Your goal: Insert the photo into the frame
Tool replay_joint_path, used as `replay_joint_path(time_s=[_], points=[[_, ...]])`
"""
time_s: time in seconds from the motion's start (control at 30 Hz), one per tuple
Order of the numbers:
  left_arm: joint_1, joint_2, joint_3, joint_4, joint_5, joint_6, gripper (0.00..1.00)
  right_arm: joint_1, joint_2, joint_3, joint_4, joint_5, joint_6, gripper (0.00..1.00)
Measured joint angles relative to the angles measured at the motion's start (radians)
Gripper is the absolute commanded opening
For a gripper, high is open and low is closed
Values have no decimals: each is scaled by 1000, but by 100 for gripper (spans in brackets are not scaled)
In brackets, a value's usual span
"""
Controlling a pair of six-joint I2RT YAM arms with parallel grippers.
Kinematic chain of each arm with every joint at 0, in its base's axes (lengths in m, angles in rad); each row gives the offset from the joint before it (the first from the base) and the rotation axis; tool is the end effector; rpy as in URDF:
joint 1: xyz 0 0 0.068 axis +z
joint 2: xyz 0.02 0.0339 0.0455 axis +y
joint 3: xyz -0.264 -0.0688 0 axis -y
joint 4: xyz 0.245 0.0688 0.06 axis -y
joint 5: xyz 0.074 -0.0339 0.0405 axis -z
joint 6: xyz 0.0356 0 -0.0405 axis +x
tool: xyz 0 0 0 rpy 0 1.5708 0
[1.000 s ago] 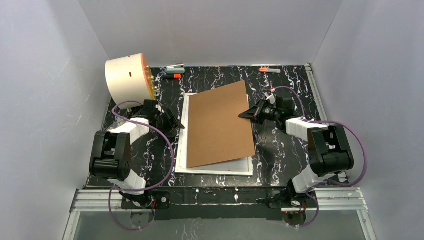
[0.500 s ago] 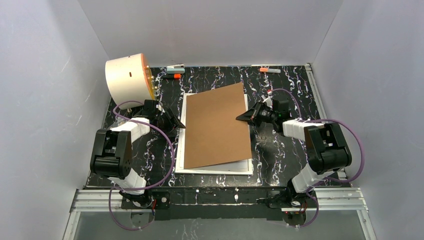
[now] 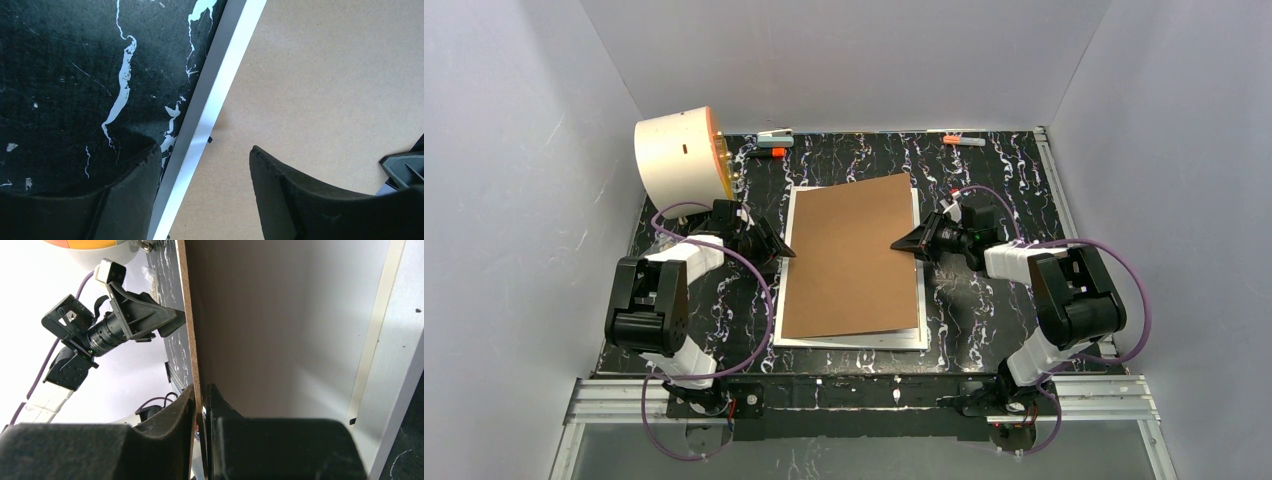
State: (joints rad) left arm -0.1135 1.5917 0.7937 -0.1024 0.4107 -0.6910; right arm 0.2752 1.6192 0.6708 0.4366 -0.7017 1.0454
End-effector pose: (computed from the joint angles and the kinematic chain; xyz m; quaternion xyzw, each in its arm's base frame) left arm 0.3022 -0.0488 0.1604 -0.1990 0.9053 -0.3033 0.2210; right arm 0.2946 0.1071 0.1636 0.1436 0.8163 0.5252 0.1927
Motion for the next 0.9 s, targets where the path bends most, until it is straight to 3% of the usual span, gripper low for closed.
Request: replay_joint_path(time_s=[0.37, 0.43, 0.67, 0.9], points=[[0, 2, 0, 5, 2, 1, 61, 10, -1, -22, 0, 18, -1, 16], [0, 4, 0, 6, 3, 2, 61, 11, -1, -32, 4, 23, -1, 20], [0, 8, 0, 14, 12, 6, 61, 18, 33, -8, -78, 46, -46, 51], [0, 8, 1, 12, 6, 15, 64, 23, 37, 43, -225, 75, -95, 62]])
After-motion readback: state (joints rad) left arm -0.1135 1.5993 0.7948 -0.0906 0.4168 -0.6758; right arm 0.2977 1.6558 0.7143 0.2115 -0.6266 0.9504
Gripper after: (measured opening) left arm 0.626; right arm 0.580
